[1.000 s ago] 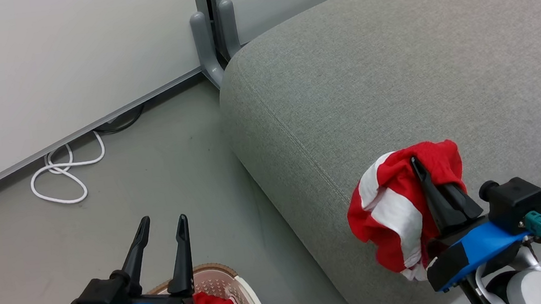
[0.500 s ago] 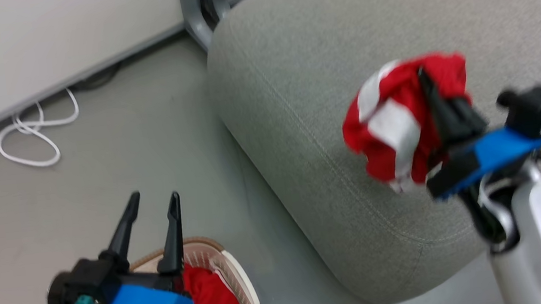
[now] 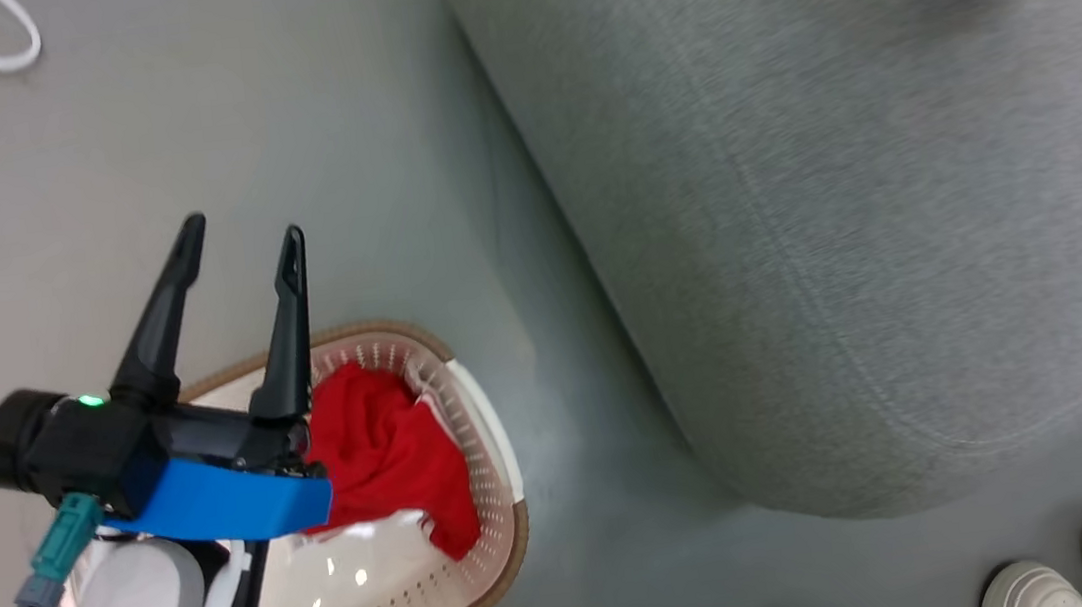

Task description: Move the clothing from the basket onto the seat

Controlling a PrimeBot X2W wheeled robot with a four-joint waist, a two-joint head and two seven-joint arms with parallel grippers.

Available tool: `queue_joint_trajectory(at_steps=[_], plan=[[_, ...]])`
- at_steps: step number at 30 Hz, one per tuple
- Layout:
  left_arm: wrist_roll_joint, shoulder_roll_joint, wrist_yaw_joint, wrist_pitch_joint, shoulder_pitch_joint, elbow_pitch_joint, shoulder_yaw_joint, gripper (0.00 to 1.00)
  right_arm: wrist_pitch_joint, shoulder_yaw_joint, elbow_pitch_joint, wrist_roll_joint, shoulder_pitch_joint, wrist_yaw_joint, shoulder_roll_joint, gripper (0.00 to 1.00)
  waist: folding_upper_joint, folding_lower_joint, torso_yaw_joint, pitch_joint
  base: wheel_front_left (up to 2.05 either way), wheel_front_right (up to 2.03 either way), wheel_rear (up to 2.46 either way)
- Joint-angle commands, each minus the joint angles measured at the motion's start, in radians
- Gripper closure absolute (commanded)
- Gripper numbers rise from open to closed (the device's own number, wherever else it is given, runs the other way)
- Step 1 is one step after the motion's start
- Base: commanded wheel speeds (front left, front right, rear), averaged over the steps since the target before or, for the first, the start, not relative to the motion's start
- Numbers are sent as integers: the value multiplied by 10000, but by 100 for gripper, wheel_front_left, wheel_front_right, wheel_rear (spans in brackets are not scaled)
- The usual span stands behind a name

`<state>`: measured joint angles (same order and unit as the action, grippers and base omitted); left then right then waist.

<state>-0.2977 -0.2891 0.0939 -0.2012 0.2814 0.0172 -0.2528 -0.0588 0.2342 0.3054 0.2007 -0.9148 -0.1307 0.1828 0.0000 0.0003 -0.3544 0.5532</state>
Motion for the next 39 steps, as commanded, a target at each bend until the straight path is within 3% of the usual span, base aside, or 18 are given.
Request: queue_joint_trajectory(at_steps=[1, 6, 14, 15, 16, 22, 30, 35, 39], plan=[[30, -108, 31, 33, 297, -117, 13, 0, 119, 51, 295, -214, -314, -1, 188, 100, 0, -3, 650, 774, 0, 0, 0], [94, -258, 71, 117, 634, -293, -62, 0, 603, 323, 1754, -878, -903, -1, 507, 100, 0, -3, 835, 1202, 0, 0, 0], [-22, -255, 21, -49, 548, -34, -110, 0, 787, 982, 4447, -1463, -492, -1, 654, 100, 0, -3, 1189, 987, 0, 0, 0], [-54, -272, 0, -62, 477, 10, -81, 0, 811, 1082, 4663, -1504, -504, -1, 607, 58, 0, -3, 1193, 920, 0, 0, 0], [-83, -286, -18, -104, 412, 57, -56, 0, 891, 1177, 4828, -1554, -539, -1, 551, 0, 0, -3, 1182, 840, 0, 0, 0], [-217, -74, -41, -283, 118, 484, -140, 0, 1536, 1276, 5402, -1810, -428, -1, 452, 0, 0, -3, 1151, 72, 0, 0, 0], [-561, 477, -74, -574, -375, 1443, -77, 0, 2056, 980, 5630, -1972, 1050, -1, -79, 0, 0, -3, 1155, -1626, 0, 0, 0], [-755, 830, -161, -637, -888, 1930, 191, 0, 2507, 328, 5011, -1873, 2447, -1, -430, 0, 0, -3, 1268, -2662, 0, 0, 0], [-776, 1146, -267, -646, -1362, 2016, 539, 0, 2967, -386, 3674, -1852, 3816, -1, -706, 0, 0, -3, 1516, -3362, 0, 0, 0]])
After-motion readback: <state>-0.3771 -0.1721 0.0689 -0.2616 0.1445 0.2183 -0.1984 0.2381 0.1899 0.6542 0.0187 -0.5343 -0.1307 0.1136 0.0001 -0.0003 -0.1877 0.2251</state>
